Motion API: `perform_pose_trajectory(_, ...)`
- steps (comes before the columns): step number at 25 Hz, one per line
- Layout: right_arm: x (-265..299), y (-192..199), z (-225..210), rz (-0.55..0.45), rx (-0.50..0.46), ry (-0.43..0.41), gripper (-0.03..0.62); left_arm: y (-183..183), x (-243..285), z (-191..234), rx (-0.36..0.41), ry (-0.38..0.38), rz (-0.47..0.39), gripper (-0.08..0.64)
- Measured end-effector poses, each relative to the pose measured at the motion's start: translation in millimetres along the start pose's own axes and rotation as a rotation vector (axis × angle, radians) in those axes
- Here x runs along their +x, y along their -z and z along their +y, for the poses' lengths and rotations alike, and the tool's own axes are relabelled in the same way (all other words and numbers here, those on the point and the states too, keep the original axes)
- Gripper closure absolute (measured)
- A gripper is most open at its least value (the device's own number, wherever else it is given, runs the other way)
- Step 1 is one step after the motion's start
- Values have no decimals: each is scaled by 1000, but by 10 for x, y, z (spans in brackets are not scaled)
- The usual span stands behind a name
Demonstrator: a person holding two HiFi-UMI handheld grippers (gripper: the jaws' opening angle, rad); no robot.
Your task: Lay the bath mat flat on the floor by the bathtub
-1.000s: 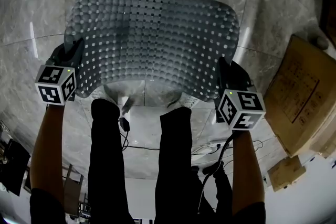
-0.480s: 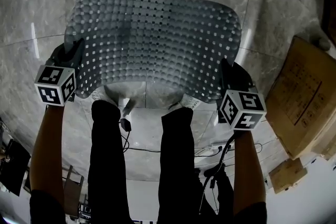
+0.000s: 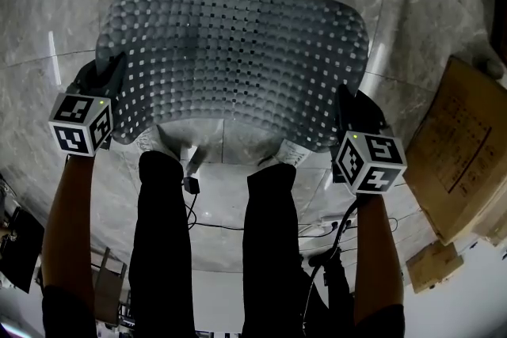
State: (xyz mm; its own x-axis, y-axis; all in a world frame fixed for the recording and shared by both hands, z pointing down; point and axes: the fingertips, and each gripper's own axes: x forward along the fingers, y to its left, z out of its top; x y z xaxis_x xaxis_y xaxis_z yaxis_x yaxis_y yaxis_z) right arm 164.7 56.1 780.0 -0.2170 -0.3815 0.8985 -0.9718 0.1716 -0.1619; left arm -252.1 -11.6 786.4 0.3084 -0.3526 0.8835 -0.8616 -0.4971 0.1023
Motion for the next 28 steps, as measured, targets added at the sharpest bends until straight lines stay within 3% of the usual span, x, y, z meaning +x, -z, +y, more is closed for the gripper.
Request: perform_pose_trajectory(28,344,341,-180,63,23,51,537,303,284,163,-7,13,33,534)
